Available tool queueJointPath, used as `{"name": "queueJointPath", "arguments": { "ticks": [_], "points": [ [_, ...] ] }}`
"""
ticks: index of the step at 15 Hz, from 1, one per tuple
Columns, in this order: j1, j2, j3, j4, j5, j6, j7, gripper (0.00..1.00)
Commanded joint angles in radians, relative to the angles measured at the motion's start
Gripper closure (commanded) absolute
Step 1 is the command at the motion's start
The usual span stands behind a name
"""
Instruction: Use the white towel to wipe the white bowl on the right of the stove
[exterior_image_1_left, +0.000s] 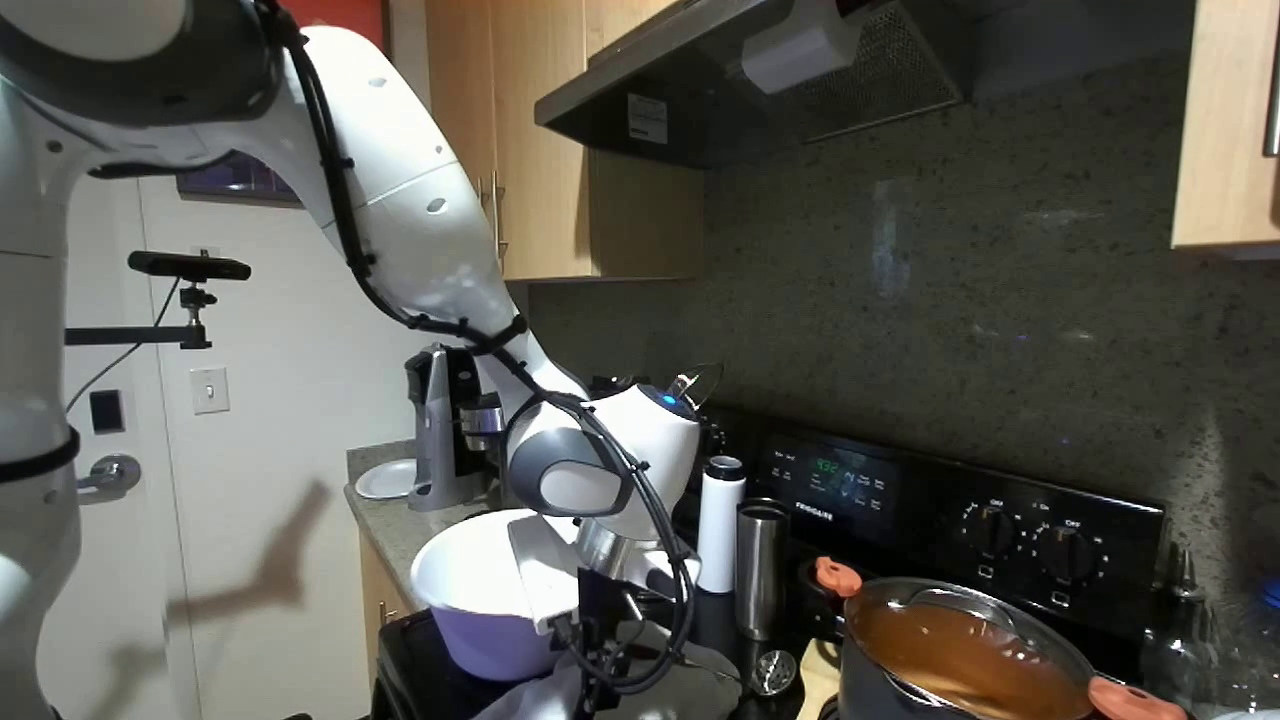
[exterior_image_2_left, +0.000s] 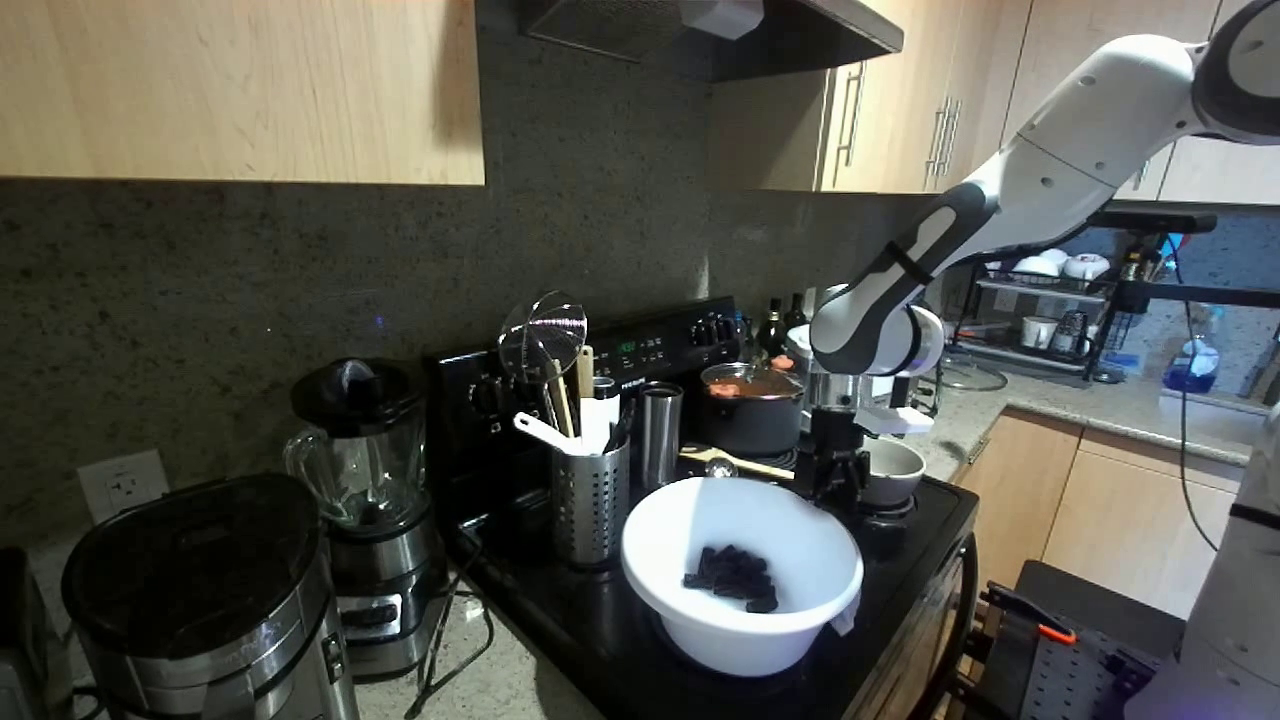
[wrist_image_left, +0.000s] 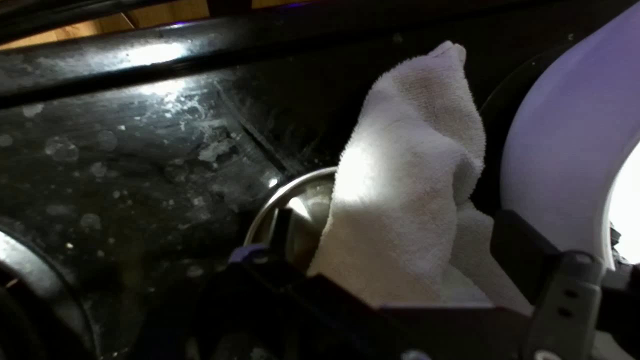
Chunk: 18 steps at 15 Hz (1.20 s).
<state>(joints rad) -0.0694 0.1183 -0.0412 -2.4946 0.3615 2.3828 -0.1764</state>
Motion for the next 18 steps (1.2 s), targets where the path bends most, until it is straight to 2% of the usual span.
{"name": "queueJointPath", "arguments": {
  "ticks": [1, 8, 9, 10, 11, 16, 18],
  "points": [
    [-0.004, 0.016, 0.018, 0.005, 0.042, 0.04, -0.044, 0.26],
    [-0.005, 0.017, 0.022, 0.01, 0.079, 0.044, -0.082, 0.8],
    [-0.006, 0.012, 0.021, 0.012, 0.079, 0.04, -0.081, 0.37],
    [-0.006, 0.01, 0.021, 0.014, 0.078, 0.04, -0.081, 0.41],
    [-0.006, 0.008, 0.022, 0.017, 0.08, 0.039, -0.083, 0.39],
    [-0.012, 0.005, 0.015, 0.061, 0.08, 0.043, -0.076, 0.03],
    [-0.014, 0.022, 0.012, 0.087, 0.065, 0.062, -0.07, 0.0]
  ]
}}
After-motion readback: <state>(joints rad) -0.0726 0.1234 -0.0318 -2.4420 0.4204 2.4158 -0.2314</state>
